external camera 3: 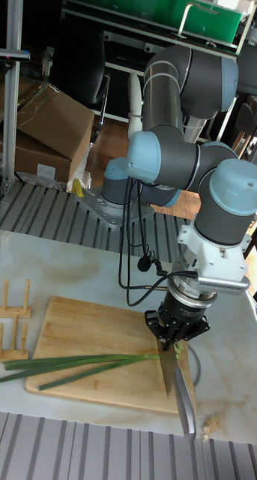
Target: Chop the green garlic
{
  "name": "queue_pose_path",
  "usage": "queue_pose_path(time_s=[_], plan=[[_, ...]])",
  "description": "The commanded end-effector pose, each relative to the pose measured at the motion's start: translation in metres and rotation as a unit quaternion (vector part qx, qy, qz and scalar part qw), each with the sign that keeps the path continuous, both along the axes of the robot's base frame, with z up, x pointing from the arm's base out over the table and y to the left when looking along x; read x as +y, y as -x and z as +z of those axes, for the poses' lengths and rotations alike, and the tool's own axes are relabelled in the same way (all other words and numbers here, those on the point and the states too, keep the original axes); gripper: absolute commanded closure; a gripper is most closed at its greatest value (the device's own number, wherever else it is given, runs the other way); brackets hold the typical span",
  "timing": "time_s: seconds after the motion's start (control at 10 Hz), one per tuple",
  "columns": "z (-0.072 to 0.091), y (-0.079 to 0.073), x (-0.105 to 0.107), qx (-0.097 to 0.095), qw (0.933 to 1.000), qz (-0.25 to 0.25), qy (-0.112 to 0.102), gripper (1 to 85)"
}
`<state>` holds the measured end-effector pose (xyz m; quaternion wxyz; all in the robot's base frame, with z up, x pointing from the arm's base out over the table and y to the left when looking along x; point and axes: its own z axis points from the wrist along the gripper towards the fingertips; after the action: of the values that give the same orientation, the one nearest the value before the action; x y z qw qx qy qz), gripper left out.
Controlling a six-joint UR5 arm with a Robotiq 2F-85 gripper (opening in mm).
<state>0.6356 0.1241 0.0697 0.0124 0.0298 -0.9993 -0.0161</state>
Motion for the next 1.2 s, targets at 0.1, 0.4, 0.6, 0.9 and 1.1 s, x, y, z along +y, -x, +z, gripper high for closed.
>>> queue_pose_path(time_s=[0.1,0.4,0.6,0.9,1.1], plan=[[0.004,0.000,0.002,-0.001,1.0000,-0.007,-0.003,84.3],[0.007,-0.002,-0.002,-0.001,1.0000,-0.005,-0.004,84.3],[0.009,-0.003,-0.005,0.000,1.0000,-0.003,-0.005,84.3],[0.002,-0.004,-0.006,-0.001,1.0000,-0.001,-0.003,84.3],[-0.001,-0.005,-0.005,-0.001,1.0000,-0.003,-0.005,84.3]])
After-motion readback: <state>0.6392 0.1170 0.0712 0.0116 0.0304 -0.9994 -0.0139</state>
